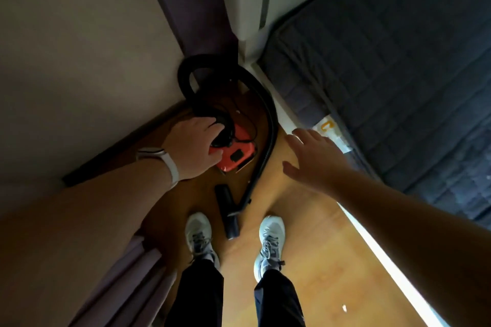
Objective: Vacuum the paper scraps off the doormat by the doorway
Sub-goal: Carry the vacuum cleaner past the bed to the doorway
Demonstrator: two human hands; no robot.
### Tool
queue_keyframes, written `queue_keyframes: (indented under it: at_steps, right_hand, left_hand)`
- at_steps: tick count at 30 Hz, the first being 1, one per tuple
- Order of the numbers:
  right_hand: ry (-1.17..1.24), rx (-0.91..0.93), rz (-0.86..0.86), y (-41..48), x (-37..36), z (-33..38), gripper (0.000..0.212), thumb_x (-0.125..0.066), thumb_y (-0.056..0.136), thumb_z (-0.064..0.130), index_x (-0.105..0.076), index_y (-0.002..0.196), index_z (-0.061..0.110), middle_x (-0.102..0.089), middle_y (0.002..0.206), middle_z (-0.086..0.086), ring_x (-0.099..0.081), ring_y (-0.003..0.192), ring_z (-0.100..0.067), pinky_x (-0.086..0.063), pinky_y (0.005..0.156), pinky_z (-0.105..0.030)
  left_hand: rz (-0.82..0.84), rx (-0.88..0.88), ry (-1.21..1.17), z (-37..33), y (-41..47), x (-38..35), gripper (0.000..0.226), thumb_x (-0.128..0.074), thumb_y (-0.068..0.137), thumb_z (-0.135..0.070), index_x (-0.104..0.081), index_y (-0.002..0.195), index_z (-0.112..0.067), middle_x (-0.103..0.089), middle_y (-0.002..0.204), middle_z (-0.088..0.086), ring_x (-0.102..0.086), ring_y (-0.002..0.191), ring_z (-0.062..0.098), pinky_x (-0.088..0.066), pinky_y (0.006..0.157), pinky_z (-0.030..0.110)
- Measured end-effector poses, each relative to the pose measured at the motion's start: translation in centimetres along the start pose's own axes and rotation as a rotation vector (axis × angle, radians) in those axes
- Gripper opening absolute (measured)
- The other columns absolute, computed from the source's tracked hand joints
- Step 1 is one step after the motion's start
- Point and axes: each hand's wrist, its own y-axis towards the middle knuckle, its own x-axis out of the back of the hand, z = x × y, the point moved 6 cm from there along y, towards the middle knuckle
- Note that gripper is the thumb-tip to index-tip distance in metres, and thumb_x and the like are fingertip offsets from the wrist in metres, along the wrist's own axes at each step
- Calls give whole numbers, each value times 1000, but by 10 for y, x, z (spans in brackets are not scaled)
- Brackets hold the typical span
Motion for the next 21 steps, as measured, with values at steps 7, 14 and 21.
queue_keyframes:
  at_steps: [7, 14, 21]
  right_hand:
    - [105, -160, -26, 87, -118, -35, 62, -64, 87, 41, -45, 139, 12, -48, 134, -10, -50, 120, -32, -47, 91, -43]
    - [249, -207, -185, 181, -170, -56, 85, -69, 81, 29, -29, 151, 4, -40, 146, -18, -44, 130, -37, -47, 99, -48]
    - [470, -273, -276, 232, -191, -68, 100, -75, 80, 23, -15, 158, 1, -32, 158, -20, -30, 146, -34, -29, 118, -39]
  left_hand:
    - [52, -27, 61, 57, 83, -115, 64, -64, 90, -39, -45, 147, -14, -33, 156, 14, -39, 136, 34, -42, 104, 48]
    - [61, -43, 102, 94, 146, -185, 75, -66, 88, -48, -38, 150, -17, -28, 158, 12, -33, 141, 34, -35, 110, 50]
    - [28, -136, 169, 106, 174, -206, 75, -64, 83, -61, -49, 141, -17, -45, 144, 12, -41, 132, 33, -22, 114, 48]
